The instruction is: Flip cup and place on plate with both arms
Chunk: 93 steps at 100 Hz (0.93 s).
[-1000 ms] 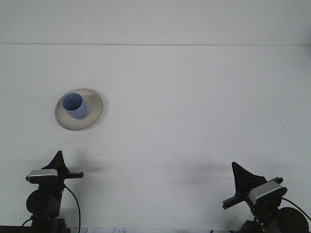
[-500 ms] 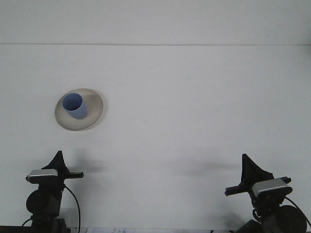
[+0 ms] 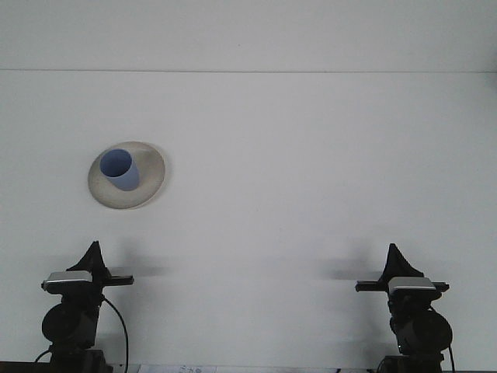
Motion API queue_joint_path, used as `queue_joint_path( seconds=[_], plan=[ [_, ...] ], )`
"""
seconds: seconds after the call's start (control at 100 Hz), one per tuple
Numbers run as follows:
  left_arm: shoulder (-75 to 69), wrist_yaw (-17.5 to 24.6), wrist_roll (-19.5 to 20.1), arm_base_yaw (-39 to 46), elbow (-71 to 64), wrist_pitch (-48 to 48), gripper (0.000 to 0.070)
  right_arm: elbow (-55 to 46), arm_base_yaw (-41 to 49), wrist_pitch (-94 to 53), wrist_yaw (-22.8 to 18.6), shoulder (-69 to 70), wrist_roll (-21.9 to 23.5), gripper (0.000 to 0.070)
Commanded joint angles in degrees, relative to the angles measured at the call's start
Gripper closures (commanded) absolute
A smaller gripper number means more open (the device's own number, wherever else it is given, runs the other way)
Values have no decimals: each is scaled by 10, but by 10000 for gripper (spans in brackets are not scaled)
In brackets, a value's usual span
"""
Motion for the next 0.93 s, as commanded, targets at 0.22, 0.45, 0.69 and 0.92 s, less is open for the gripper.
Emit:
queue_joint_path(
  seconds=[0.22,0.45,0.69,0.92],
  plan=[
    [-1,-1,-5,0,-11,7,687,-2,-3,-12,-3,-2,-3,697],
    [-1,-1,-5,1,-11,7,687,-1,-3,1,3,-2,-3,697],
    [-1,-1,-5,0,-11,7,687,-1,-3,1,3,-2,-3,697],
    [-1,-1,-5,1,-11,7,687,-1,-3,1,3,-2,-3,697]
  ],
)
